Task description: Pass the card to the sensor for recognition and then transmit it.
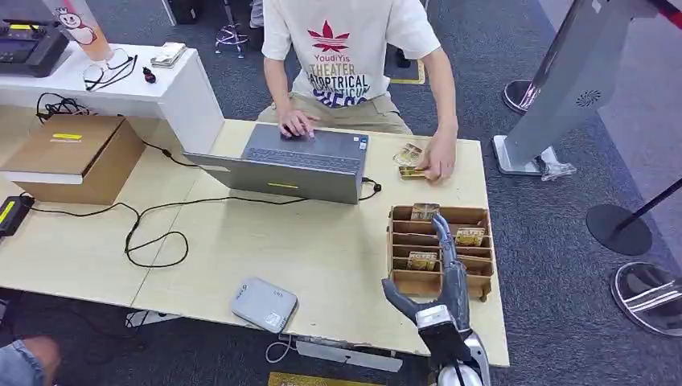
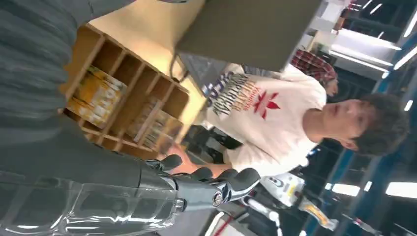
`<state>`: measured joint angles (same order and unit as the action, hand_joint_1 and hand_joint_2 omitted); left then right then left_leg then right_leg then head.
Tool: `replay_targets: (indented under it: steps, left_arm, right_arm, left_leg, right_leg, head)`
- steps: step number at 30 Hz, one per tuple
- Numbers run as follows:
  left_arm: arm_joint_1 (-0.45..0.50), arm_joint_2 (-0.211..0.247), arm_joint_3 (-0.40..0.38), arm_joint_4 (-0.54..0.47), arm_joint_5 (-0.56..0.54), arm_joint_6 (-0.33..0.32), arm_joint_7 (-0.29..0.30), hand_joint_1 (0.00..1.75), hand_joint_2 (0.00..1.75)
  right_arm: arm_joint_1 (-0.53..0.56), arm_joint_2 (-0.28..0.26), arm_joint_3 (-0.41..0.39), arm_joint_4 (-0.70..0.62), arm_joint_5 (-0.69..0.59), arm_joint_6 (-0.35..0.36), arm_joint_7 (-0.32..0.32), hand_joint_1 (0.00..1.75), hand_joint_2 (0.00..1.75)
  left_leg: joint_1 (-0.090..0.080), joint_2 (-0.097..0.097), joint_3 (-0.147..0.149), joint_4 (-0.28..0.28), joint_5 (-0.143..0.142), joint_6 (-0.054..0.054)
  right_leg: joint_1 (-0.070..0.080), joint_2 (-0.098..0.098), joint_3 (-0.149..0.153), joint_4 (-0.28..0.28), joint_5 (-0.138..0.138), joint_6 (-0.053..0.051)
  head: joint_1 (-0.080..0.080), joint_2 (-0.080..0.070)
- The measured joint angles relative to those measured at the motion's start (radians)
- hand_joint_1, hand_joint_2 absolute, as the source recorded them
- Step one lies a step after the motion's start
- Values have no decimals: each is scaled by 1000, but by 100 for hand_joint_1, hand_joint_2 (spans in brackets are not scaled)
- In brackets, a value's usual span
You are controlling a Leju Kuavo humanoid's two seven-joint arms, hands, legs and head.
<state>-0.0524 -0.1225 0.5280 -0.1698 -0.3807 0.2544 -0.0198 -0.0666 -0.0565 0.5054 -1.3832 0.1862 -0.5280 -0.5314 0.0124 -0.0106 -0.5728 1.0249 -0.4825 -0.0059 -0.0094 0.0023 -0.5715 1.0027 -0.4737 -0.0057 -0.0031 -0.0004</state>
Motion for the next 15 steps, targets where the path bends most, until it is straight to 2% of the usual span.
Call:
replay_targets:
  steps: [15]
  left_arm:
    - [11, 1, 17, 0, 5, 2, 2, 0, 0]
  right_arm:
    - [38, 0, -8, 46, -48, 29, -38, 0, 175]
  left_leg:
    - [0, 0, 0, 0, 0, 0]
  right_leg:
    - [0, 0, 0, 0, 0, 0]
  head:
    - [0, 0]
